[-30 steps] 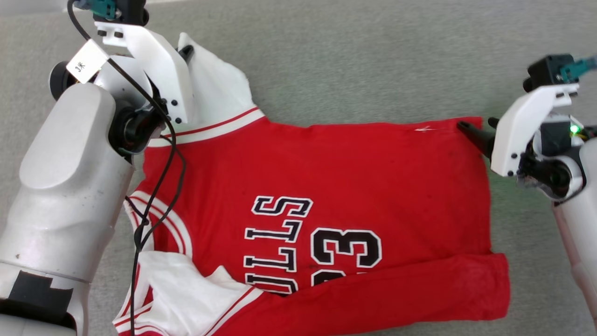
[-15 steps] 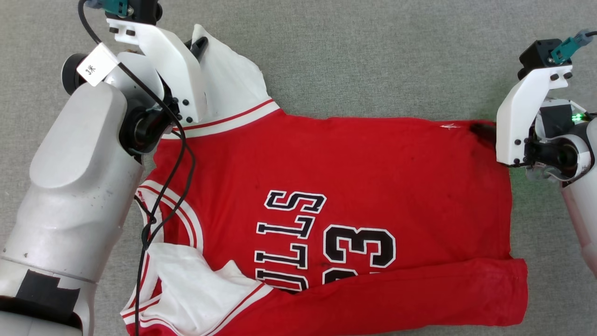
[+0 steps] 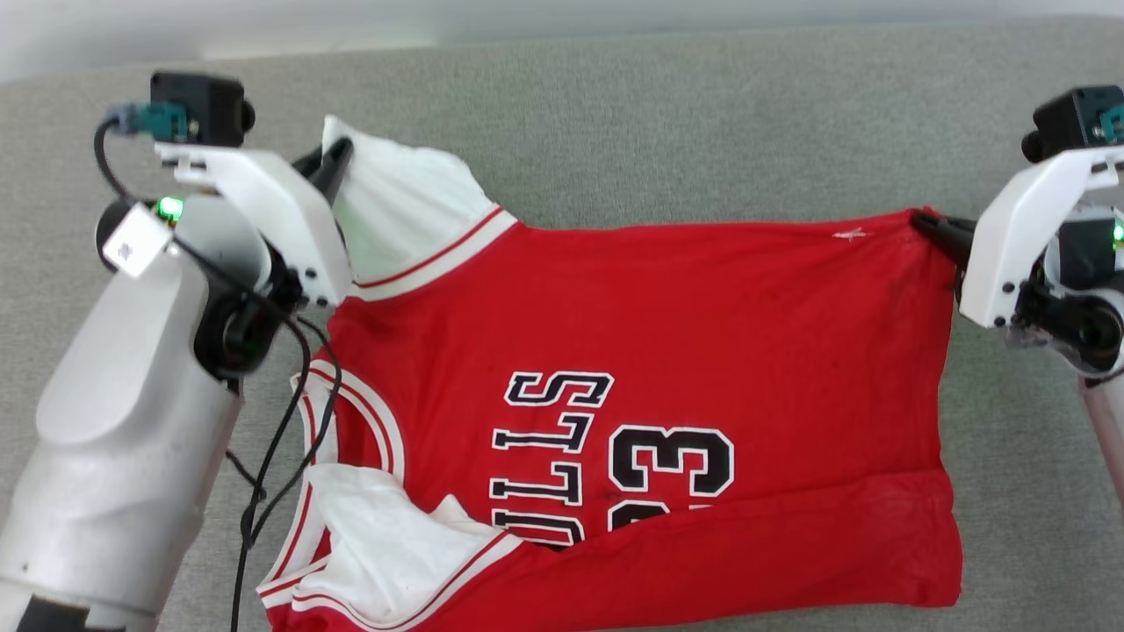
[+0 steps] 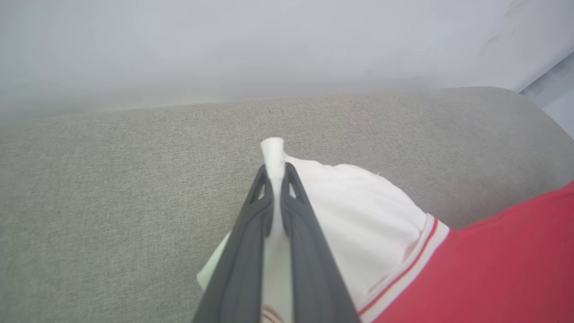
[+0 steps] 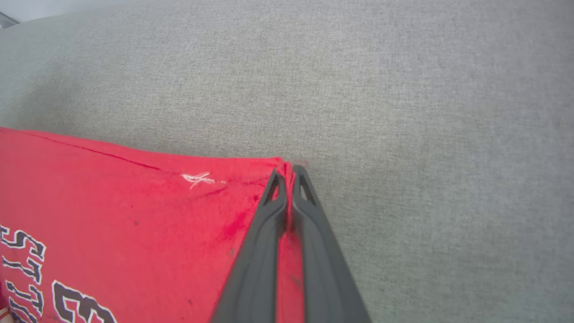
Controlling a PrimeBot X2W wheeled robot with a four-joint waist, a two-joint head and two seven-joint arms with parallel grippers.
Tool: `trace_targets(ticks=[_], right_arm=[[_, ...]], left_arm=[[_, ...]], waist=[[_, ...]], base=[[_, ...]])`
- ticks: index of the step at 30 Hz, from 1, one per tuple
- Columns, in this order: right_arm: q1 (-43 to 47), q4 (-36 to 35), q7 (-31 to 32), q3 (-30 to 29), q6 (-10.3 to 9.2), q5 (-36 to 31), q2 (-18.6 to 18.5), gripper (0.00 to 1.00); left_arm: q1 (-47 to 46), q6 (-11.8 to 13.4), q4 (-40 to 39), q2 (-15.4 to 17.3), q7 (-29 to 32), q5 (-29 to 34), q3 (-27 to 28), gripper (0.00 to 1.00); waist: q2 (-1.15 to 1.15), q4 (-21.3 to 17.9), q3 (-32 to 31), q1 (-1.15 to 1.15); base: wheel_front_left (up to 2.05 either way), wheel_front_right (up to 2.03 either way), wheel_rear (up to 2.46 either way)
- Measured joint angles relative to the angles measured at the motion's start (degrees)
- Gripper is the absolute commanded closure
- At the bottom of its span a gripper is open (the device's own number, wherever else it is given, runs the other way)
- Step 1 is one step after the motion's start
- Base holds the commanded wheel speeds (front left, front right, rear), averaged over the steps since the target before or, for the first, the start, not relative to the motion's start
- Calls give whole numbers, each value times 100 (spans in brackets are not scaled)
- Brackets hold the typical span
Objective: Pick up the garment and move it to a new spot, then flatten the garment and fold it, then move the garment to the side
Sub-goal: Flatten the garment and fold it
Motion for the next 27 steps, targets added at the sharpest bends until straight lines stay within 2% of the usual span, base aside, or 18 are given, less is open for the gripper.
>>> trace_targets(ticks=[8,13,23,27], right_arm=[[1053,-347,-290,-265,0,-20,26,100],[1851,-500,-390,-405,0,7,144,100],[3217,-740,-691,-860,1,-57,443,100],[3546,-780,-755,-1006,1,-111,561,100]], left_arm=[[1458,272,-822,227,-383,-269,245,100],[2587,587,-1428,337,-494,-458,354,100],[4614,1165,-2365,469,-363,-821,375,100],[4977,1244,-2412,443,-254,-925,293,100]], waist=[[0,31,-557,0],[0,45,-894,0],[0,38,-1362,-1],[0,9,-1418,-1]], base=[[0,0,0],[0,0,0],[0,0,0],[0,0,0]])
